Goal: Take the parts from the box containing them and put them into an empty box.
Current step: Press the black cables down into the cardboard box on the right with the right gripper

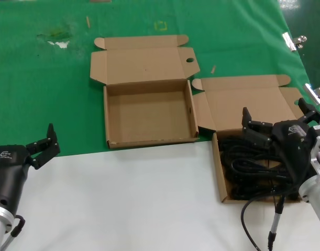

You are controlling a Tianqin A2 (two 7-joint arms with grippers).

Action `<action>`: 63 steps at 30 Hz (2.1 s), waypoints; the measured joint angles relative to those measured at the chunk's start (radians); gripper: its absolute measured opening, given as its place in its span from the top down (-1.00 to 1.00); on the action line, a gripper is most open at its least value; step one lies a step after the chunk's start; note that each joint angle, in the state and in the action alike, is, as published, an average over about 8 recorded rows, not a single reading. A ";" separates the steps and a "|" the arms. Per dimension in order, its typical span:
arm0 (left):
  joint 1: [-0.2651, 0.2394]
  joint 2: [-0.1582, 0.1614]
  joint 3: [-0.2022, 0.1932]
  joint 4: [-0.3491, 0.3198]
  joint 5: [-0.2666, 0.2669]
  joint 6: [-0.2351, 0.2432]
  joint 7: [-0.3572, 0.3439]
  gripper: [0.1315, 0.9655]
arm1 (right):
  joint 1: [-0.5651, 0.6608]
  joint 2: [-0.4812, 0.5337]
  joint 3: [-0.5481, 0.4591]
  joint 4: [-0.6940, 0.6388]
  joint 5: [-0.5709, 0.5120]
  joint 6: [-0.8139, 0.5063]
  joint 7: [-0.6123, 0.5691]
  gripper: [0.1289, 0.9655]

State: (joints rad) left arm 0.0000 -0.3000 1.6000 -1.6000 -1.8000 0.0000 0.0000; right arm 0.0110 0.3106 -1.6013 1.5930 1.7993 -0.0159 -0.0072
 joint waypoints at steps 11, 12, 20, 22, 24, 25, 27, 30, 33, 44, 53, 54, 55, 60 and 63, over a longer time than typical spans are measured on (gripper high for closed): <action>0.000 0.000 0.000 0.000 0.000 0.000 0.000 -1.00 | 0.000 0.000 0.000 0.000 0.000 0.000 0.000 -1.00; 0.000 0.000 0.000 0.000 0.000 0.000 0.000 -1.00 | 0.000 0.000 0.000 0.000 0.000 0.000 0.000 -1.00; 0.000 0.000 0.000 0.000 0.000 0.000 0.000 -1.00 | 0.000 0.000 0.000 0.000 0.000 0.000 0.000 -1.00; 0.000 0.000 0.000 0.000 0.000 0.000 0.000 -1.00 | 0.000 0.000 0.000 0.000 0.000 0.000 0.000 -1.00; 0.000 0.000 0.000 0.000 0.000 0.000 0.000 -1.00 | 0.000 0.000 0.000 0.000 0.000 0.000 0.000 -1.00; 0.000 0.000 0.000 0.000 0.000 0.000 0.000 -1.00 | 0.000 0.000 0.000 0.000 0.000 0.000 0.000 -1.00; 0.000 0.000 0.000 0.000 0.000 0.000 0.000 -0.99 | 0.000 0.000 0.000 0.000 0.000 0.000 0.000 -1.00; 0.000 0.000 0.000 0.000 0.000 0.000 0.000 -0.97 | 0.000 0.000 0.000 0.000 0.000 0.000 0.000 -1.00; 0.000 0.000 0.000 0.000 0.000 0.000 0.000 -0.95 | 0.000 0.000 0.000 0.000 0.000 0.000 0.000 -1.00; 0.000 0.000 0.000 0.000 0.000 0.000 0.000 -0.74 | -0.002 0.022 -0.003 0.002 0.005 -0.003 0.006 -1.00; 0.000 0.000 0.000 0.000 0.000 0.000 0.000 -0.37 | -0.014 0.133 -0.044 0.030 0.040 0.016 0.039 -1.00; 0.000 0.000 0.000 0.000 0.000 0.000 0.000 -0.37 | -0.015 0.154 -0.050 0.037 0.045 0.016 0.043 -1.00; 0.000 0.000 0.000 0.000 0.000 0.000 0.000 -0.37 | -0.016 0.175 -0.057 0.043 0.050 0.016 0.049 -1.00; 0.000 0.000 0.000 0.000 0.000 0.000 0.000 -0.11 | -0.010 0.304 -0.105 0.075 0.076 0.004 0.086 -1.00; 0.000 0.000 0.000 0.000 0.000 0.000 0.000 0.08 | 0.003 0.396 -0.148 0.090 0.089 -0.010 0.119 -1.00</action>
State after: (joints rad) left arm 0.0000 -0.3000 1.6000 -1.6000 -1.7999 0.0000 0.0000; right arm 0.0137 0.7064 -1.7492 1.6833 1.8879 -0.0261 0.1114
